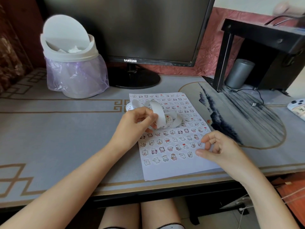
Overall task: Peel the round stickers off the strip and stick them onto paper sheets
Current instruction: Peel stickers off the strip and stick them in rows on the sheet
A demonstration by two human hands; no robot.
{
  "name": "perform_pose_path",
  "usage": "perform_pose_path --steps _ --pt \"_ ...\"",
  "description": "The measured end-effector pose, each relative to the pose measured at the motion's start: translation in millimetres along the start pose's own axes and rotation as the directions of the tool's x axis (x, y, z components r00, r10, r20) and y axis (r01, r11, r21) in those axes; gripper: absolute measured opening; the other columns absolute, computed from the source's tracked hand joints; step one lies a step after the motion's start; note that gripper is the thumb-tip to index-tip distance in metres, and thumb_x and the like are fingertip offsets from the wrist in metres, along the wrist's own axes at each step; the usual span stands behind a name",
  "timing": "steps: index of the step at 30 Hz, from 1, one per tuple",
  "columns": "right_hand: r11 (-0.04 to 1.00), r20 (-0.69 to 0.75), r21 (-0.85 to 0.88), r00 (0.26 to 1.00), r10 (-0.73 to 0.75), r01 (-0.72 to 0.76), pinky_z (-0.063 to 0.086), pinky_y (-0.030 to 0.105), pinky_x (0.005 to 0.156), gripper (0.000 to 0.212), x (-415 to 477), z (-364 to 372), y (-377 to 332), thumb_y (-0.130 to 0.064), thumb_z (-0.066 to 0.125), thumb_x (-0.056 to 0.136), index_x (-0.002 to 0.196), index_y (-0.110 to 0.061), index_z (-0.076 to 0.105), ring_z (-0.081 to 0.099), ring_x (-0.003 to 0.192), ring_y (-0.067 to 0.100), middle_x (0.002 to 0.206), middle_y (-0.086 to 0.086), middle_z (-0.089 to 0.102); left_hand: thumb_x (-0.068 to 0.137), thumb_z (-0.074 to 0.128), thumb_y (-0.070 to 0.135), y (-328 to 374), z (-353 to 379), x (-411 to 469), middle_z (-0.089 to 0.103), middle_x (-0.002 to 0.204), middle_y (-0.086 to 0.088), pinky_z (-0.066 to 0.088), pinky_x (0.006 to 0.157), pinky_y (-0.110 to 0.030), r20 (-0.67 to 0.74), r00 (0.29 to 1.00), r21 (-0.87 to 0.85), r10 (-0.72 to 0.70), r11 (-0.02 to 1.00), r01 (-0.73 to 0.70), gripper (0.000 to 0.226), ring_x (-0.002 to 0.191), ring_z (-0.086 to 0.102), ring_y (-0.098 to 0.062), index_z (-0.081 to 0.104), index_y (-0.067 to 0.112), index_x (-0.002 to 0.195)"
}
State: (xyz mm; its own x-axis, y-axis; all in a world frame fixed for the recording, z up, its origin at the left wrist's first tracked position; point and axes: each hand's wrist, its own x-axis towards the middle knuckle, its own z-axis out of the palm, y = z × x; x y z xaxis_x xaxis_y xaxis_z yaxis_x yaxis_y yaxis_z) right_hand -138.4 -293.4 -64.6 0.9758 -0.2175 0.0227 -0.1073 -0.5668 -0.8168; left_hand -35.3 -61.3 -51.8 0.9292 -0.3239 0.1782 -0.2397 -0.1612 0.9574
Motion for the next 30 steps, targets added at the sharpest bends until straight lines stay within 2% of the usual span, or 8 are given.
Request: perform_pose_path --steps 4,8,13,17,21,26,30 --pt "1.000 0.013 -0.031 1.000 -0.002 0.002 0.040 0.026 0.064 0.023 2.1 -2.0 1.2 -0.008 0.071 0.081 0.087 -0.026 0.059 0.043 0.052 0.000 0.079 -0.003 0.055 0.094 0.056 0.016 1.1 0.3 -0.6 0.071 0.077 -0.009 0.057 0.070 -0.025 0.001 1.000 -0.005 0.003 1.000 -0.003 0.020 0.068 0.065 -0.010 0.065 0.003 0.083" --pt "0.999 -0.013 -0.039 1.000 -0.004 0.004 0.040 0.027 0.066 0.022 4.0 -1.1 1.5 -0.010 0.069 0.083 0.085 -0.029 0.058 0.046 0.055 0.002 0.081 -0.003 0.056 0.094 0.055 0.015 2.8 0.3 -1.4 0.069 0.074 -0.008 0.056 0.066 -0.022 -0.001 1.000 -0.025 0.007 1.000 -0.007 0.019 0.066 0.064 -0.008 0.064 0.002 0.083" --pt "0.992 -0.129 0.067 0.987 -0.096 0.106 0.043 0.032 0.066 0.021 7.6 5.0 -13.4 -0.014 0.070 0.082 0.075 -0.033 0.061 0.054 0.068 0.021 0.078 -0.004 0.063 0.096 0.052 0.012 4.6 0.2 -2.4 0.067 0.071 -0.006 0.055 0.062 -0.025 -0.002 1.000 -0.079 0.016 0.997 -0.016 0.019 0.065 0.064 -0.010 0.059 0.000 0.083" --pt "0.959 -0.128 0.153 0.967 -0.219 0.237 0.047 0.029 0.069 0.019 12.0 30.6 -38.2 -0.013 0.071 0.082 0.076 -0.029 0.062 0.058 0.073 0.011 0.079 -0.008 0.066 0.096 0.052 0.014 5.5 -0.3 -3.0 0.067 0.067 -0.002 0.055 0.062 -0.027 -0.004 0.999 -0.103 0.036 0.994 -0.036 0.019 0.064 0.063 -0.012 0.058 0.010 0.079" --pt "0.913 -0.148 0.243 0.942 -0.300 0.329 0.050 0.028 0.075 0.015 25.1 50.3 -54.8 -0.012 0.070 0.083 0.082 -0.026 0.064 0.063 0.083 0.012 0.085 -0.007 0.069 0.097 0.051 0.014 7.3 -1.1 -3.3 0.066 0.063 0.000 0.054 0.057 -0.023 -0.011 0.999 -0.139 0.047 0.989 -0.048 0.018 0.059 0.063 -0.010 0.058 0.010 0.080" --pt "0.889 -0.150 0.282 0.932 -0.331 0.361 0.053 0.037 0.078 0.022 35.5 64.4 -63.6 -0.008 0.073 0.079 0.087 -0.027 0.064 0.064 0.083 0.015 0.086 -0.007 0.069 0.097 0.050 0.012 9.6 -2.6 -2.6 0.064 0.063 -0.007 0.053 0.053 -0.021 -0.019 0.999 -0.210 0.041 0.977 -0.044 0.017 0.054 0.062 -0.011 0.056 0.003 0.084" --pt "0.880 -0.152 0.313 0.933 -0.325 0.358 0.051 0.031 0.078 0.023 39.4 66.8 -63.7 -0.006 0.073 0.078 0.084 -0.027 0.065 0.063 0.081 0.014 0.083 -0.007 0.069 0.097 0.050 0.013 9.4 -2.2 -1.7 0.063 0.061 -0.003 0.053 0.053 -0.022 -0.017 0.999 -0.228 0.032 0.973 -0.035 0.016 0.054 0.062 -0.011 0.057 0.006 0.083"
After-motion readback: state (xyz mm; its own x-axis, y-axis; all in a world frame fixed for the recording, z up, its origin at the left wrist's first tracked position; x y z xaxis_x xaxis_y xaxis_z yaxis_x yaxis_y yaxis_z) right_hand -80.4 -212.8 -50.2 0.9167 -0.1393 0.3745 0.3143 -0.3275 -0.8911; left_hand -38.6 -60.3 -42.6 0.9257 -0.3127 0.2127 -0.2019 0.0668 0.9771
